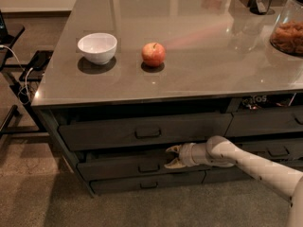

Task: Open middle drawer

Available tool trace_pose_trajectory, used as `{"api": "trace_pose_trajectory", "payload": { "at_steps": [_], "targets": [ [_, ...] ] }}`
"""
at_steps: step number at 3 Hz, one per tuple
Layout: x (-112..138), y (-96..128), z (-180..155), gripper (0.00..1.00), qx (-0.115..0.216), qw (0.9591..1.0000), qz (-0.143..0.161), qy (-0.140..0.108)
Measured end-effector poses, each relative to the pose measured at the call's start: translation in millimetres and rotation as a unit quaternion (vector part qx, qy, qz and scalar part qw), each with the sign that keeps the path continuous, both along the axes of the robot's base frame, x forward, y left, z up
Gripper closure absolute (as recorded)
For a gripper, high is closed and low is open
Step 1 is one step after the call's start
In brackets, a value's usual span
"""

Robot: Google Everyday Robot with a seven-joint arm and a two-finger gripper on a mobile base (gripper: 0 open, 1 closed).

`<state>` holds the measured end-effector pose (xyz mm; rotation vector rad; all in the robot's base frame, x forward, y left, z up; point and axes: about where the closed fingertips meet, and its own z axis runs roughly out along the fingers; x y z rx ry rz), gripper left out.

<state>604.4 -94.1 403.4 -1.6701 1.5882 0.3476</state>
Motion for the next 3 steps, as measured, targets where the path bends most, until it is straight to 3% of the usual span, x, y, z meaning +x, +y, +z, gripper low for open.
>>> {"api": "trace_pose_trajectory", "payload": {
  "at_steps": [3],
  "targets": [
    [-8.4, -3.6, 12.1, 1.0, 0.001, 1.0, -0.008, -0.001]
  ]
}}
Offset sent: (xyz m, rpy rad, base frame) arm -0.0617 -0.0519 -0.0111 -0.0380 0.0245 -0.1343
